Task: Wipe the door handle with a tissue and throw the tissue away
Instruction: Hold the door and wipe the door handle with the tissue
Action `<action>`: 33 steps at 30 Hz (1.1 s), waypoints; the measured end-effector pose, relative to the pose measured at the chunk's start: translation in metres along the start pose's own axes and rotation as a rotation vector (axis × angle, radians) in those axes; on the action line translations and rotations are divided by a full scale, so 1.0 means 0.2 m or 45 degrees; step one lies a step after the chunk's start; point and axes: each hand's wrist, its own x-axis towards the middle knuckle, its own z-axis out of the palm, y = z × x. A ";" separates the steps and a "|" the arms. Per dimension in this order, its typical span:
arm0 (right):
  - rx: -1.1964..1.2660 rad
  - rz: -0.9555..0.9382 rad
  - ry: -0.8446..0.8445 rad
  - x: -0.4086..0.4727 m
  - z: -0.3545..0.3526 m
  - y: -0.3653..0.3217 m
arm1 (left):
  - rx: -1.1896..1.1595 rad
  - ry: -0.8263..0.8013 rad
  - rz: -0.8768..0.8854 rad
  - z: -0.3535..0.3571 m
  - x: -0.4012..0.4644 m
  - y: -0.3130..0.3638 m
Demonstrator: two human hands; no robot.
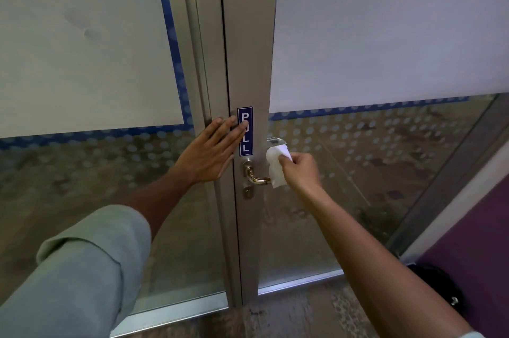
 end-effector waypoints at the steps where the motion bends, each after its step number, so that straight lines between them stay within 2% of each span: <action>1: -0.070 -0.034 0.033 0.02 0.01 0.00 | 0.015 0.020 0.002 0.01 0.00 0.00; 5: -0.437 -0.256 0.103 0.03 0.11 0.00 | 0.057 0.083 0.030 0.05 0.00 0.00; 12: -1.072 -0.582 -0.007 -0.03 0.37 0.03 | 0.065 0.159 0.063 0.05 0.01 0.00; 14: -1.087 -0.653 0.023 -0.05 0.42 0.05 | 0.076 0.158 0.064 0.05 0.01 -0.01; 18: -1.065 -0.634 0.185 -0.05 0.50 0.06 | 0.067 0.144 0.054 0.05 0.01 -0.01; 23: -1.232 -0.550 0.065 0.04 0.45 0.03 | 0.042 0.185 0.067 0.05 0.01 -0.01; 29: -1.069 -0.495 0.139 0.06 0.48 0.05 | 0.074 0.205 0.066 0.04 0.01 -0.02; 33: -1.153 -0.500 0.219 0.07 0.51 0.11 | 0.058 0.201 0.069 0.04 0.01 -0.01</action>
